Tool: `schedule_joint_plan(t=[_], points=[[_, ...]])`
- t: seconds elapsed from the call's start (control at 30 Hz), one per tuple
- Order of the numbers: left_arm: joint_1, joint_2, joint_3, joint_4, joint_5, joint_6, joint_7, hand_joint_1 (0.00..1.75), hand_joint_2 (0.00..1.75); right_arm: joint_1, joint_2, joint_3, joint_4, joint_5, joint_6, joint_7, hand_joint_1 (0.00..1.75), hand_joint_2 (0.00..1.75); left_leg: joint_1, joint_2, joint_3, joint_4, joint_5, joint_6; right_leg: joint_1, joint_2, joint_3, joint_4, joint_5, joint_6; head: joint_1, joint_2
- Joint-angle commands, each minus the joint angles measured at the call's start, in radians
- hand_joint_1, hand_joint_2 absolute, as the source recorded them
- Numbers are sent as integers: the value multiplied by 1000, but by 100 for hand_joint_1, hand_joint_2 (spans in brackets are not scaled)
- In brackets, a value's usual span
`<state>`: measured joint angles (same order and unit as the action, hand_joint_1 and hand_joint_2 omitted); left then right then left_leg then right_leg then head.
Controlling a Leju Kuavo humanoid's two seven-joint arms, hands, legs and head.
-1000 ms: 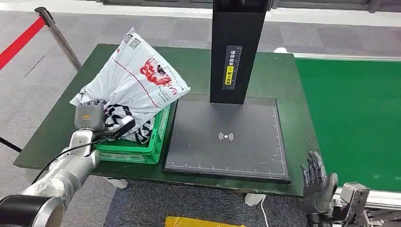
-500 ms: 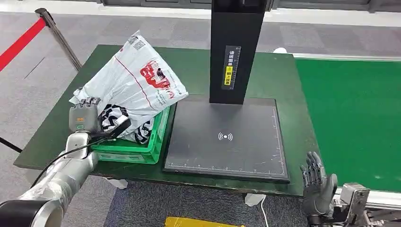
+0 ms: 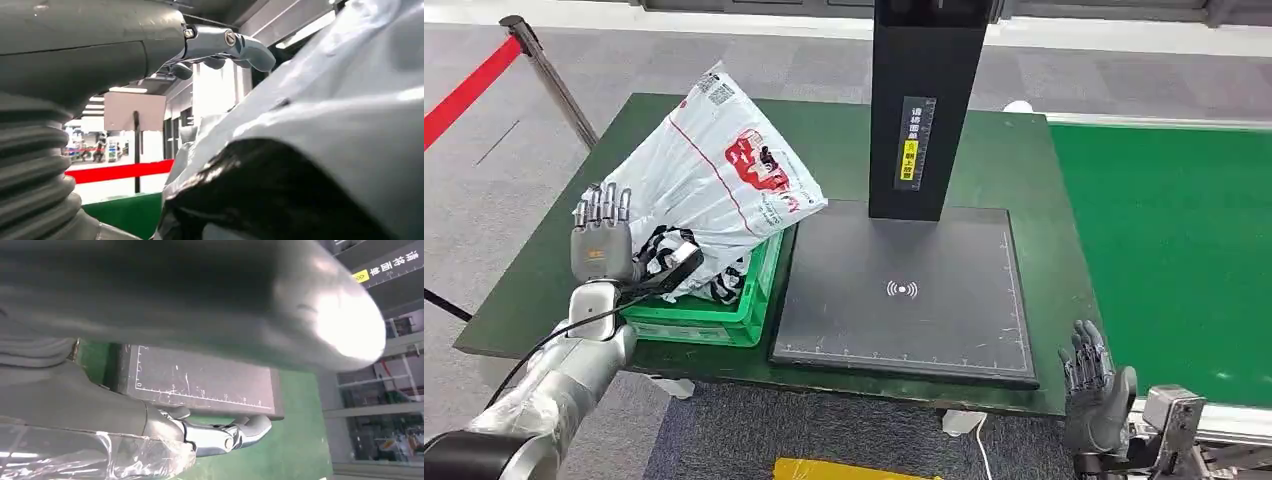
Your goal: Moved the parcel from conveyor to table for the left to box.
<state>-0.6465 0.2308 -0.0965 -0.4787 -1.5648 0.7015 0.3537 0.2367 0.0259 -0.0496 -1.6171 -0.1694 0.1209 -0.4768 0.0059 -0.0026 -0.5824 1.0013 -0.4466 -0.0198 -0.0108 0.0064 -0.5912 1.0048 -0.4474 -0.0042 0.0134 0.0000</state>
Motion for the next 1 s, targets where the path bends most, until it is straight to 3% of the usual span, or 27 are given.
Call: schedule_joint_plan(t=[0.03,0.07,0.33,0.43,0.53,0.57,0.7,0.73,1.0], points=[[58,-39,18,-100,-6,-3,11,0,0,-27,19,-19,39,1,-9,10,0,0,0,0,0,-1,0,0,0,-1,1,-1,0,0,0,0],[63,-24,-39,-107,-6,-3,73,0,0,-30,21,-20,43,4,-9,11,0,0,0,-1,0,-2,1,1,0,-2,1,-2,0,0,0,0],[121,-14,-101,-255,-6,-3,155,0,0,-27,41,-36,25,18,-11,15,0,0,1,-2,-1,-1,0,1,1,-2,0,-2,0,0,0,0],[174,52,-279,-416,-6,-58,328,0,0,-8,49,-54,13,29,-7,27,0,0,0,-2,-2,-1,0,1,0,-2,-1,-1,0,0,0,0],[216,63,-249,-495,-6,-36,344,0,0,8,63,-73,3,32,3,29,0,0,0,-1,-2,-1,0,0,0,-2,-1,-1,-1,0,0,0],[231,105,-228,-553,-6,-73,344,0,0,15,70,-79,-6,37,6,32,0,0,1,-1,-2,-1,0,0,1,-2,-1,-2,-1,0,0,0],[320,136,-188,-726,-6,-128,344,0,0,33,92,-107,-30,49,17,37,0,0,1,1,-3,0,-1,0,1,0,-3,-1,-1,-1,0,0],[341,177,-160,-773,-6,-171,344,0,0,38,97,-113,-35,53,23,39,0,0,1,2,-3,0,-2,-1,1,2,-4,0,-1,-1,0,0],[394,198,-105,-850,-6,-186,344,0,0,39,100,-123,-29,57,30,41,0,0,2,1,-2,-1,-3,-2,3,0,-3,-2,-2,-2,0,0]])
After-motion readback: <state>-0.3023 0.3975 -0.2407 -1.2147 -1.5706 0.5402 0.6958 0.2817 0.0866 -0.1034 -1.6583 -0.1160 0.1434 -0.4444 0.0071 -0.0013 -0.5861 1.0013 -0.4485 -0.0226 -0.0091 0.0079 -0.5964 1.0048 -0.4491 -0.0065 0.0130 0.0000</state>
